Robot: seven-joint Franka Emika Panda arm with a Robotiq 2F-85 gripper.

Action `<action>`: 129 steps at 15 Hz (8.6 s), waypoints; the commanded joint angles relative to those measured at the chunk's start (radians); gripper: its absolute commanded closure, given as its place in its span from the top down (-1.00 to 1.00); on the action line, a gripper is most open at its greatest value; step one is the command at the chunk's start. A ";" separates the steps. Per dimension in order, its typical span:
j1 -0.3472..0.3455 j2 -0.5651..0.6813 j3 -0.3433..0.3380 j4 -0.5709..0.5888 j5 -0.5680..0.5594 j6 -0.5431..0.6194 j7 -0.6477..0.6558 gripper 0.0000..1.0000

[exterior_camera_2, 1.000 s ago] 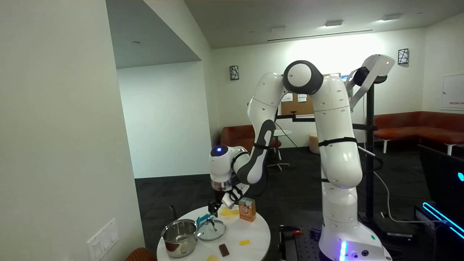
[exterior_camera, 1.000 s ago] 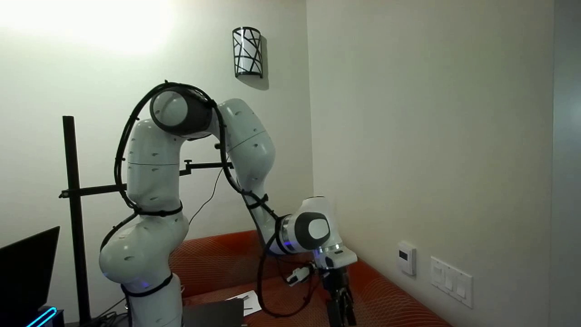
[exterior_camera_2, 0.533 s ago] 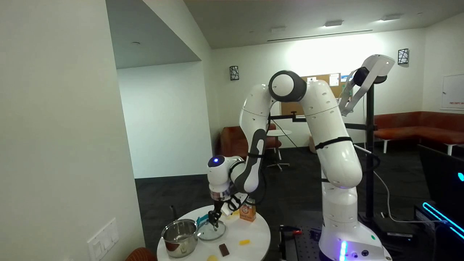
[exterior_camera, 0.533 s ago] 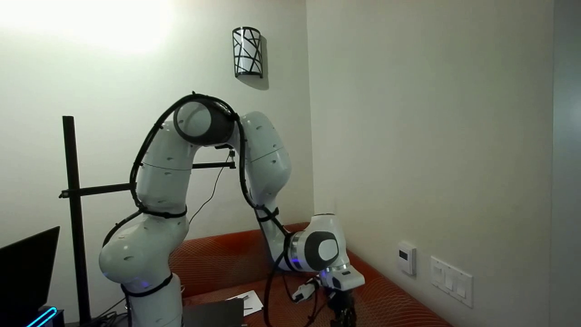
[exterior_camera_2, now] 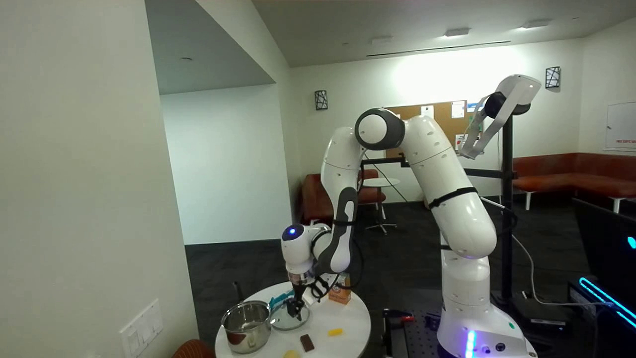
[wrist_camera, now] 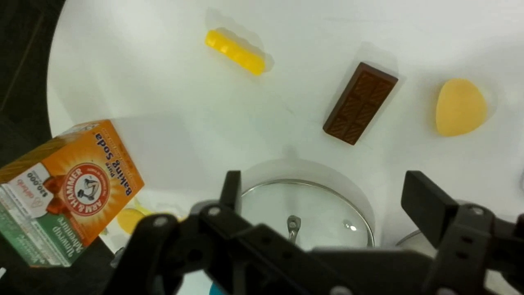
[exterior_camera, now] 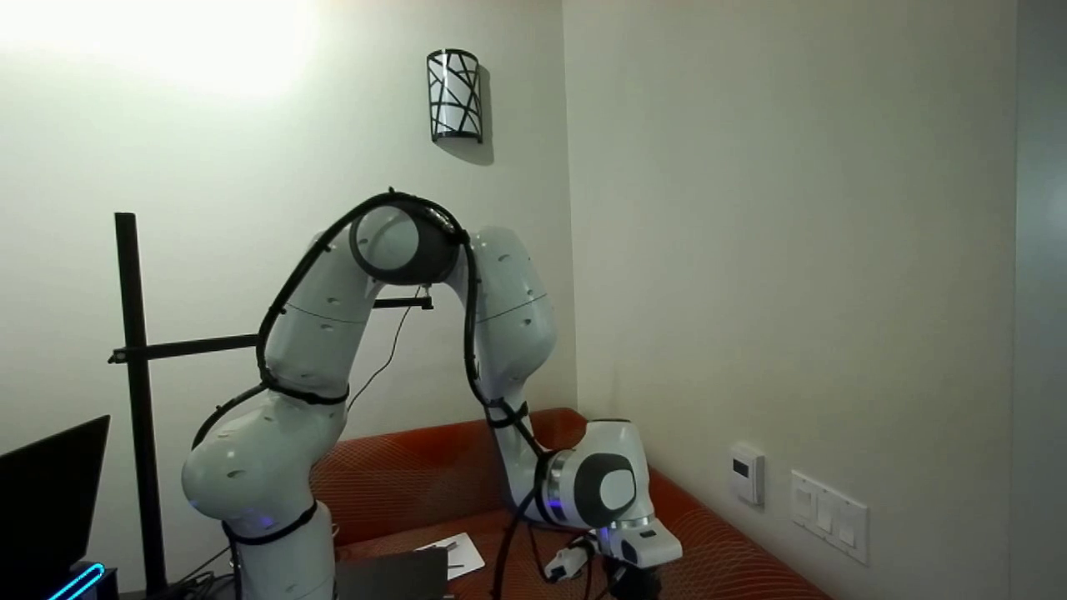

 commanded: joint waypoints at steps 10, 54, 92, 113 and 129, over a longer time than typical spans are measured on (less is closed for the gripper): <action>-0.013 0.135 0.018 0.080 0.012 0.011 -0.039 1.00; 0.378 0.403 -0.301 0.252 0.780 0.028 -0.514 -0.07; 0.393 -0.013 -0.304 0.285 0.645 -0.109 -0.527 -0.77; 0.206 0.280 -0.161 0.726 0.655 -0.303 -0.990 -0.77; 0.159 0.296 -0.094 0.728 0.657 -0.259 -1.186 0.22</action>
